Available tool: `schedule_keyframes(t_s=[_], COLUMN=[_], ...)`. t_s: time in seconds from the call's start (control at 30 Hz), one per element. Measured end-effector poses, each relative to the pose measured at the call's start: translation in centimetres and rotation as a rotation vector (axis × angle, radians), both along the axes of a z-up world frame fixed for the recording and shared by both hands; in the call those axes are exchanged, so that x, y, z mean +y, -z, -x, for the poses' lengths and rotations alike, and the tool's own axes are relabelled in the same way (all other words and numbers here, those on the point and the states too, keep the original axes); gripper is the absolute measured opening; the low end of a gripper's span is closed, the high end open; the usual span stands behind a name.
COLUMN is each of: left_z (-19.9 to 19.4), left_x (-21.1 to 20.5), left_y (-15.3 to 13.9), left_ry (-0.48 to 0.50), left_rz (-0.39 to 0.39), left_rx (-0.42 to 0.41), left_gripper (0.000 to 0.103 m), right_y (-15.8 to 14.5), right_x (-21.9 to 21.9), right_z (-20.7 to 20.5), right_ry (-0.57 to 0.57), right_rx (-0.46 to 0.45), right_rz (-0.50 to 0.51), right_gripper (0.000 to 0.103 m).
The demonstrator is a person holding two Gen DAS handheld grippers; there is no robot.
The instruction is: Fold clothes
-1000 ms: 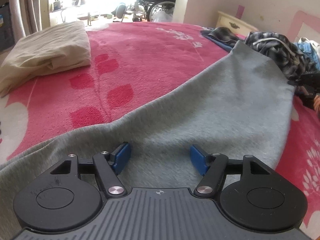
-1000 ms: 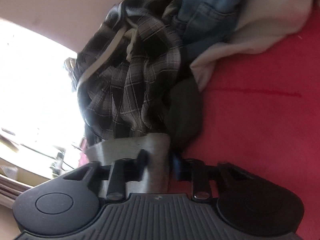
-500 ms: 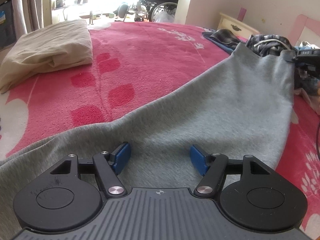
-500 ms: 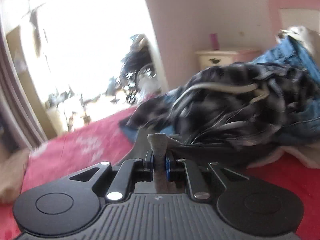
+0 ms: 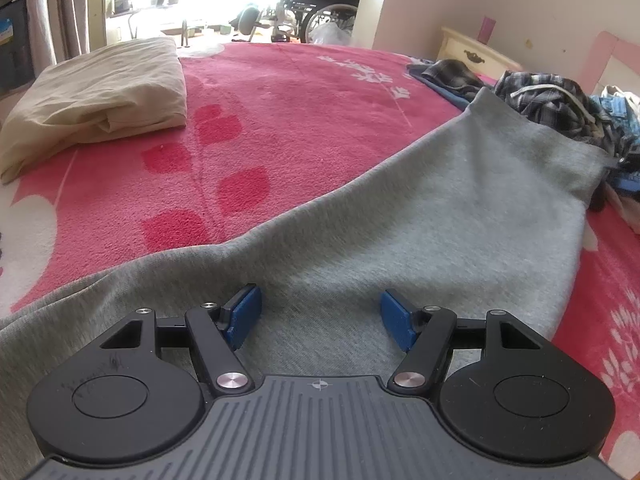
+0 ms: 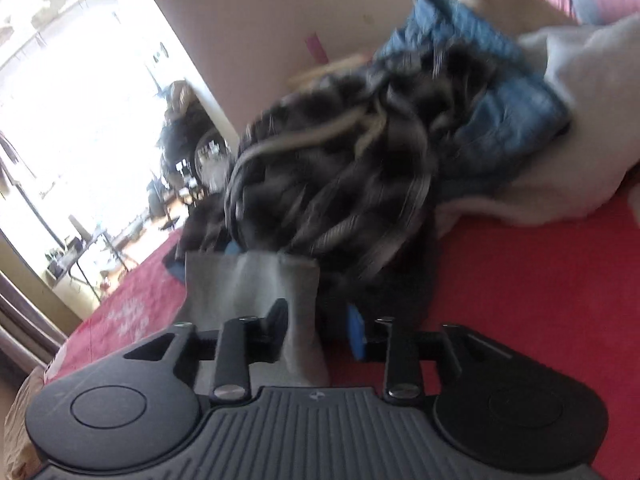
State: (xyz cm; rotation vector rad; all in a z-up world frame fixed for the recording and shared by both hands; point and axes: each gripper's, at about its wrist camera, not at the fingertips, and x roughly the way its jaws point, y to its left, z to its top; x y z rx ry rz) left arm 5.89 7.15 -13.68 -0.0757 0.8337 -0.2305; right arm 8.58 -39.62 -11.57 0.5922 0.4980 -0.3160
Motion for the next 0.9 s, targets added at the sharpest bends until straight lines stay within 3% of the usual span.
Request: schedule_keyframes(t_s=[0.27,0.33,0.4,0.47,0.53,0.63,0.73,0.83,0.9], left_z=[0.0,0.0,0.1,0.1,0.1,0.2,0.2,0.2,0.2], left_x=[0.0,0.0,0.0,0.0,0.0,0.0,-0.1,-0.1,-0.1], left_y=[0.0,0.0,0.1,0.1,0.1,0.2,0.2,0.2,0.2], left_ry=[0.000,-0.001,-0.001,-0.001,0.000,0.000,-0.001,0.000,0.001], left_rz=[-0.002,-0.001,-0.001,-0.001,-0.002,-0.002,-0.004,-0.006,-0.006], left_rx=[-0.002,-0.003,-0.005,-0.007,-0.008,-0.011,-0.013,-0.015,-0.014], left_gripper=[0.067,0.067,0.067,0.068,0.068,0.068,0.068,0.069,0.069], right_y=[-1.3,-1.5,-1.9,-2.2,-2.5,-2.9,-2.8,-1.5,-0.6], right_x=[0.2,1.1,2.4,4.0,5.8,9.6,14.6,18.8,20.5], right_z=[-1.8,-2.3,-2.7,-3.1,-3.4,-3.2,-1.9,-0.2,0.8], right_ry=[-0.027,-0.063,-0.102,-0.151,-0.210,-0.347,-0.557,-0.807,-0.900], right_rx=[-0.025,-0.022,-0.018,-0.021,-0.032,-0.062,-0.097,-0.078,-0.051], right_rz=[0.098,0.163,0.247,0.324,0.391,0.451,0.524,0.570,0.605], right_gripper=[0.040,0.035,0.013,0.006,0.005,0.005,0.005,0.005,0.007])
